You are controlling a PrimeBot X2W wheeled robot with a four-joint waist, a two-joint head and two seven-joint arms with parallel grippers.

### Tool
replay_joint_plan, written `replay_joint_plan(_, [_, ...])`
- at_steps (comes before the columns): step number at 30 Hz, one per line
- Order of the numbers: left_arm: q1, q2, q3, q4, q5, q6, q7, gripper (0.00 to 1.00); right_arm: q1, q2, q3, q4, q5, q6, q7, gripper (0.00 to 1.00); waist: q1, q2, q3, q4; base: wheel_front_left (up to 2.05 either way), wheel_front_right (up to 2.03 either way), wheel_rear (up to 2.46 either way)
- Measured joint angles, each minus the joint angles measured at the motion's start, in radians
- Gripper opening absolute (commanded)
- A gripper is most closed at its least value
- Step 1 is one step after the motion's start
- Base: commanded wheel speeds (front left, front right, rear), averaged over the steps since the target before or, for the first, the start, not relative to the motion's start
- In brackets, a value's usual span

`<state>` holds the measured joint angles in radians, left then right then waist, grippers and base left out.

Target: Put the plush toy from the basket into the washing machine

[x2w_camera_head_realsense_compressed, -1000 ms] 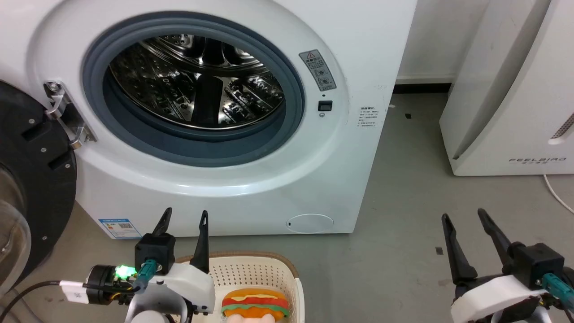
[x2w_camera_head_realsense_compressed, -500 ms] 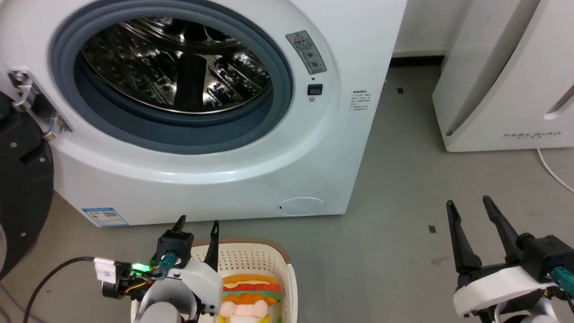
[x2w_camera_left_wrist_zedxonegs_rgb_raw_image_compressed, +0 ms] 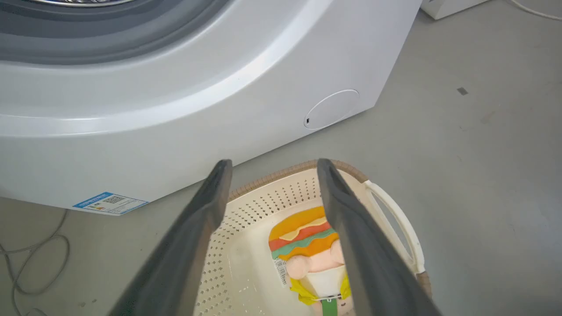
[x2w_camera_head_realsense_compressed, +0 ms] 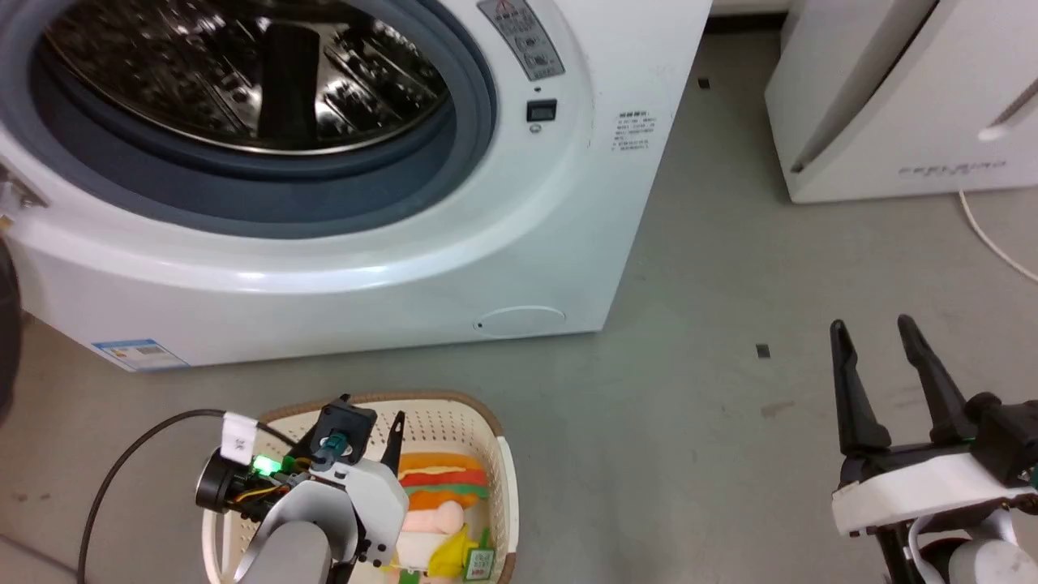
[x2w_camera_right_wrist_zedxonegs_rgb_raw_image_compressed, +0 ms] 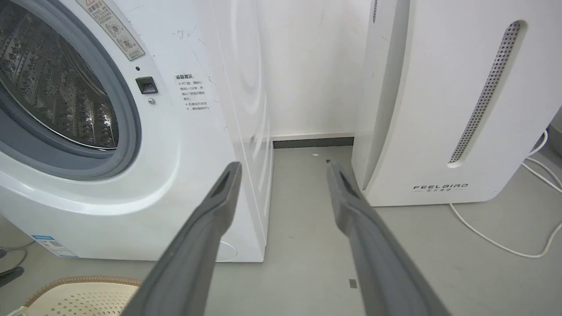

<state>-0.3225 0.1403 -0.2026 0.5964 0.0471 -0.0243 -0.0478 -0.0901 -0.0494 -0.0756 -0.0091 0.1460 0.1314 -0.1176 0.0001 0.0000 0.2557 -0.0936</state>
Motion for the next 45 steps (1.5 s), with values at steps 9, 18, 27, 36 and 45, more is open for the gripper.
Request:
replay_joint_plan(9, [-0.062,0.034,-0.059,0.095,0.022,-0.023,0.061,1.00,-0.037,0.000,-0.009,-0.003,0.022,0.000,-0.017,1.00,0.0000,0.0000,0.088,-0.028,0.00,0.00,0.00])
replay_joint_plan(18, [-0.126,0.051,-0.130,0.187,0.040,-0.049,0.110,1.00,-0.077,0.000,-0.021,-0.013,0.043,0.000,-0.035,1.00,0.0000,0.0000,0.183,-0.049,0.00,0.00,0.00])
replay_joint_plan(27, [-0.202,0.078,-0.199,0.278,0.053,-0.059,0.155,1.00,-0.124,0.000,-0.019,-0.029,0.071,0.000,-0.053,1.00,0.0000,0.0000,0.294,-0.070,0.00,0.00,0.00])
replay_joint_plan(36, [-0.292,0.108,-0.261,0.370,0.066,-0.068,0.168,1.00,-0.162,0.000,-0.025,-0.040,0.094,0.000,-0.074,1.00,0.0000,0.0000,0.414,-0.099,0.00,0.00,0.00])
replay_joint_plan(45, [-0.387,0.135,-0.305,0.460,0.066,-0.062,0.168,1.00,-0.199,0.000,-0.033,-0.046,0.127,0.000,-0.090,1.00,0.0000,0.0000,0.533,-0.125,0.00,0.00,0.00])
